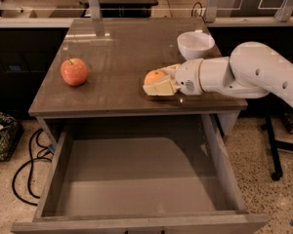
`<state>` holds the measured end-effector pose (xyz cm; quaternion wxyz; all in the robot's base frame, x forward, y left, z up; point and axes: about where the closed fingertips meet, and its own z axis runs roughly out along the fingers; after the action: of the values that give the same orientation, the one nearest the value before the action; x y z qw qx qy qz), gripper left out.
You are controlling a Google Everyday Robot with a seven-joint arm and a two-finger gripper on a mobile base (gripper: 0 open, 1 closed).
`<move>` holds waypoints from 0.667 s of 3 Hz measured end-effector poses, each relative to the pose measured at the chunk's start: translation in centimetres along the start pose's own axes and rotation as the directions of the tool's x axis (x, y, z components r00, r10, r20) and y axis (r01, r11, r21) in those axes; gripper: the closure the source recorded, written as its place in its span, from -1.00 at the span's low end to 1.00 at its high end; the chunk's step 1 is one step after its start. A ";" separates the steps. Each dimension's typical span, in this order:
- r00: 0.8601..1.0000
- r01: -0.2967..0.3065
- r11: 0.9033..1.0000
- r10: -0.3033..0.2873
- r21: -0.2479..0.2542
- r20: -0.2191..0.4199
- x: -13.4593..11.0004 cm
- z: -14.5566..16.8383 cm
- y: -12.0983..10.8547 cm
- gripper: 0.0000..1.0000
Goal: Pick orange from top drawer and place on counter
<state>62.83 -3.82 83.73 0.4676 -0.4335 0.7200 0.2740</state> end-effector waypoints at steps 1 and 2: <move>1.000 0.001 1.000 -0.001 -0.003 0.000 -0.1 0.2 0.1 0.17; 1.000 0.003 1.000 -0.003 -0.007 0.000 -0.2 0.3 0.3 -0.28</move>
Offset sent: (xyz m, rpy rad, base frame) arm -0.0003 0.0020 0.0000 0.0002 0.0002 0.0033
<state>62.76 -3.36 83.74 0.4664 -0.4361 0.7184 0.2760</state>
